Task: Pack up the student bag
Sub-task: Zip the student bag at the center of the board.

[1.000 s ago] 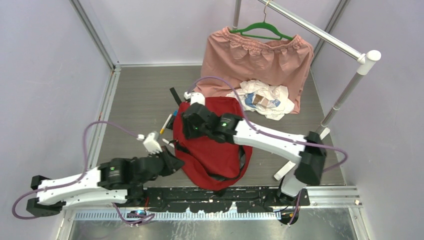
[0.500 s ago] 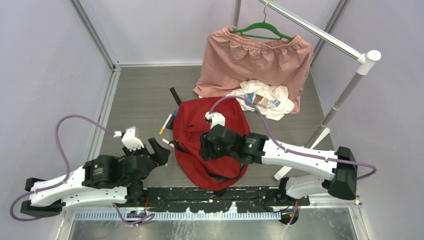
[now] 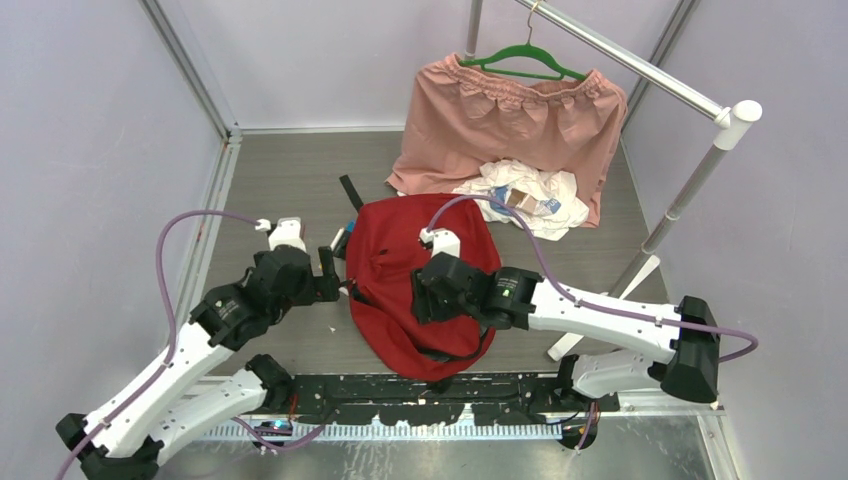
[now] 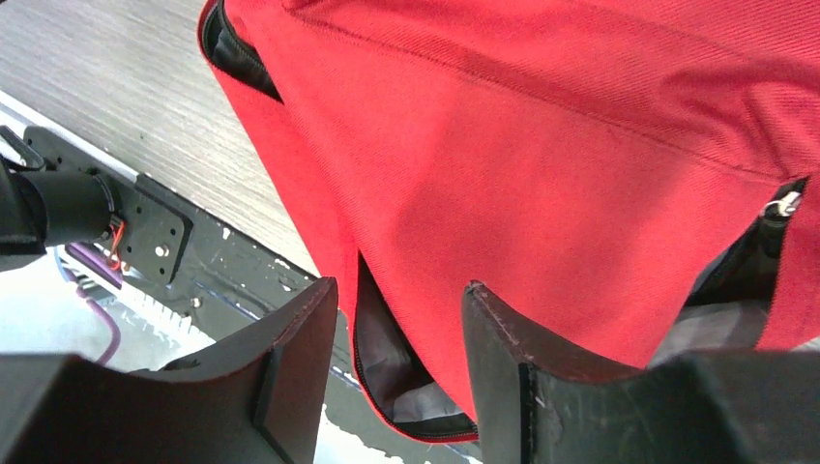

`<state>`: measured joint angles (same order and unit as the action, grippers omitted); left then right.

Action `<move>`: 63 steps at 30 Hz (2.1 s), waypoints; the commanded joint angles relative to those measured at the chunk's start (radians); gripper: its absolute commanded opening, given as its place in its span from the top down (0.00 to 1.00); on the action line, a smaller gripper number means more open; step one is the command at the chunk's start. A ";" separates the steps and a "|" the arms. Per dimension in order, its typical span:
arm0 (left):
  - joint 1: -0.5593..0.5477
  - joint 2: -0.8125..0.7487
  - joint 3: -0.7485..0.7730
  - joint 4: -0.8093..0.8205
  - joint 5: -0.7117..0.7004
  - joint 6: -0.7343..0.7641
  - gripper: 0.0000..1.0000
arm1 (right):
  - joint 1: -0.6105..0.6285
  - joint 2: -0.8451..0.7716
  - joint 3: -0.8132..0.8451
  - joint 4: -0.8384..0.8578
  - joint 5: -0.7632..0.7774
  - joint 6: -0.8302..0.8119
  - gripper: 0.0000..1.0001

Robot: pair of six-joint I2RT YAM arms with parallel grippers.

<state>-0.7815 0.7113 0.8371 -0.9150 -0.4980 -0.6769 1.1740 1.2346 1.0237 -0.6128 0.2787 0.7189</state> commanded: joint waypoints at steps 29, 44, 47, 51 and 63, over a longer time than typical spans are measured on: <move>0.179 0.275 -0.003 0.286 0.492 0.153 0.05 | -0.164 0.113 -0.174 -0.091 -0.013 0.053 0.45; 0.082 0.300 0.034 0.255 0.600 0.139 0.18 | -0.271 0.031 -0.136 -0.028 -0.132 -0.183 0.48; 0.053 0.266 0.025 0.231 0.552 0.090 0.20 | -0.247 -0.110 -0.182 0.012 -0.249 -0.185 0.43; 0.027 0.220 0.003 0.241 0.537 0.045 0.22 | -0.196 -0.182 -0.198 0.030 -0.385 -0.145 0.40; -0.009 0.234 0.002 0.271 0.526 0.018 0.25 | -0.085 -0.188 -0.178 -0.017 -0.065 -0.056 0.37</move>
<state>-0.7845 0.9627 0.8257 -0.6815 0.0448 -0.6437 1.1038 1.1217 0.8230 -0.6186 0.0074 0.6216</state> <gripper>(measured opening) 0.757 0.618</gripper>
